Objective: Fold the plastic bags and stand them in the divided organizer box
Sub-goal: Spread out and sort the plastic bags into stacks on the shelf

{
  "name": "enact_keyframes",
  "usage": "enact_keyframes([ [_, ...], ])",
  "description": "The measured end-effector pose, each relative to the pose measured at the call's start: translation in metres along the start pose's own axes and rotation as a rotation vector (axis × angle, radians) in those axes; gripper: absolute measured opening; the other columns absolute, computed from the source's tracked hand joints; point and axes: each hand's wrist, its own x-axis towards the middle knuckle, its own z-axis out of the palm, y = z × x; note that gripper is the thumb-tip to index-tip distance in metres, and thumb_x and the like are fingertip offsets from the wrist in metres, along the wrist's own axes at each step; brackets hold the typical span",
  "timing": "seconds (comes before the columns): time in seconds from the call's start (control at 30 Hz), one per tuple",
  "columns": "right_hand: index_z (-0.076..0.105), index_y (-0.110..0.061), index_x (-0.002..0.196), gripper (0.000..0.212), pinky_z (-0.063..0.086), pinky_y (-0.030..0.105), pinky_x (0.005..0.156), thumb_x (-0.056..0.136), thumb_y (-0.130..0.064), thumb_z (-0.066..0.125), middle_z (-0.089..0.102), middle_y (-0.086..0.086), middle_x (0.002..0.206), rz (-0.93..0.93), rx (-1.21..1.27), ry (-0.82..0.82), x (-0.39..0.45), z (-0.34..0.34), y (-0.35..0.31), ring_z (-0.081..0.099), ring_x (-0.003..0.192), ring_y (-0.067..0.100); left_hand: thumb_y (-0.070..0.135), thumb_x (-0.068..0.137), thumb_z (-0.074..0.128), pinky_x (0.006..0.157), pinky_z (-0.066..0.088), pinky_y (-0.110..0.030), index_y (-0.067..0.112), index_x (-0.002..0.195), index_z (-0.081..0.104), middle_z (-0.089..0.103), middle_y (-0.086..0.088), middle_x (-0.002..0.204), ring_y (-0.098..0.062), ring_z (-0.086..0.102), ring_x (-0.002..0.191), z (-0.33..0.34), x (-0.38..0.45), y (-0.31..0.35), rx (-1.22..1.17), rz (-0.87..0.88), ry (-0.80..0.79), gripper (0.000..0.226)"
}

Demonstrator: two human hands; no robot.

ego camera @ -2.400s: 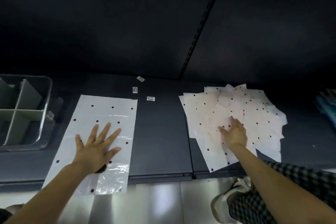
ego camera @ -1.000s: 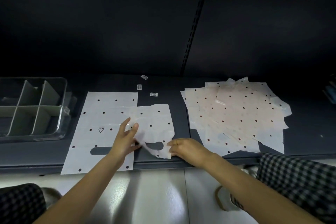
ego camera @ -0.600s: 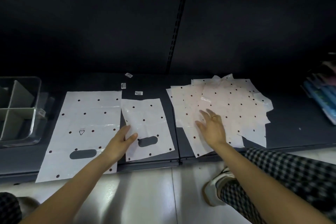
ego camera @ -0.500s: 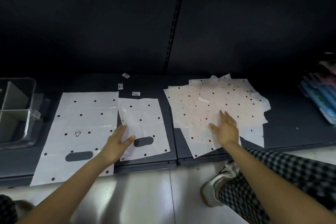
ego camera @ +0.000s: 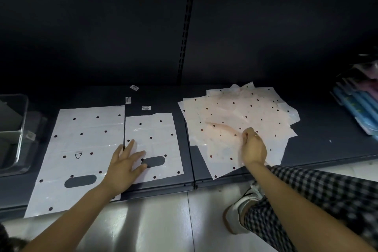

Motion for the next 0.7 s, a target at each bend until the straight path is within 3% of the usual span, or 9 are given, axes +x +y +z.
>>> enact_keyframes([
  [0.1,0.046,-0.009,0.097,0.014,0.032,0.03,0.052,0.093,0.003,0.041,0.054,0.007,0.071,-0.032,0.046,-0.051,-0.002,0.0,-0.03,0.049,0.062,0.025,0.033,0.093,0.054,0.116,0.008,-0.032,0.027,0.135,0.049,0.016,0.007,0.156,-0.018,0.001,0.145,0.0,-0.004,0.011,-0.051,0.045,0.041,0.042],
  [0.23,0.046,-0.004,0.109,0.016,0.047,0.037,0.07,0.096,0.0,0.037,0.064,0.014,0.099,-0.174,0.274,-0.163,-0.012,0.001,-0.064,0.061,0.086,0.033,0.032,0.093,0.055,0.11,0.024,-0.027,0.029,0.134,0.048,0.041,0.005,0.145,-0.011,0.032,0.135,-0.003,-0.01,0.03,-0.305,0.028,0.002,0.041],
  [0.33,0.047,-0.004,0.109,0.015,0.044,0.028,0.091,0.099,-0.007,0.037,0.054,0.005,0.133,-0.309,0.524,-0.243,-0.027,-0.001,-0.09,0.054,0.115,0.024,0.046,0.091,0.05,0.1,0.035,-0.027,0.041,0.133,0.041,0.052,0.001,0.133,-0.011,0.05,0.12,-0.011,-0.017,0.052,-0.76,-0.156,-0.113,0.043],
  [0.47,0.048,-0.01,0.095,0.008,0.04,0.016,0.09,0.099,-0.014,0.042,0.054,-0.011,0.132,-0.445,0.761,-0.376,-0.053,-0.015,-0.132,0.052,0.111,-0.001,0.065,0.077,0.044,0.104,0.042,-0.044,0.035,0.144,0.026,0.045,-0.005,0.136,-0.026,0.05,0.123,-0.024,-0.018,0.058,-1.345,-0.317,-0.053,0.075],
  [0.53,0.049,-0.012,0.087,0.012,0.042,0.012,0.084,0.098,-0.016,0.046,0.058,-0.015,0.124,-0.476,0.881,-0.422,-0.066,-0.026,-0.153,0.055,0.101,-0.007,0.073,0.07,0.042,0.105,0.039,-0.048,0.037,0.147,0.018,0.035,0.001,0.142,-0.026,0.039,0.133,-0.042,-0.017,0.045,-1.362,-0.307,0.077,0.088],
  [0.6,0.054,-0.011,0.082,0.017,0.044,0.016,0.086,0.097,-0.019,0.049,0.064,-0.013,0.118,-0.485,0.993,-0.464,-0.078,-0.037,-0.171,0.058,0.103,0.001,0.08,0.065,0.041,0.107,0.03,-0.049,0.037,0.148,0.014,0.024,0.009,0.152,-0.022,0.028,0.14,-0.063,-0.017,0.023,-1.249,-0.301,0.183,0.097],
  [0.7,0.059,-0.002,0.082,0.017,0.046,0.018,0.087,0.093,-0.016,0.056,0.07,-0.003,0.105,-0.501,1.189,-0.492,-0.093,-0.054,-0.196,0.062,0.104,0.012,0.084,0.064,0.043,0.112,0.021,-0.052,0.038,0.147,0.022,0.027,0.016,0.151,-0.013,0.03,0.138,-0.088,-0.023,-0.015,-1.114,-0.301,0.16,0.097],
])
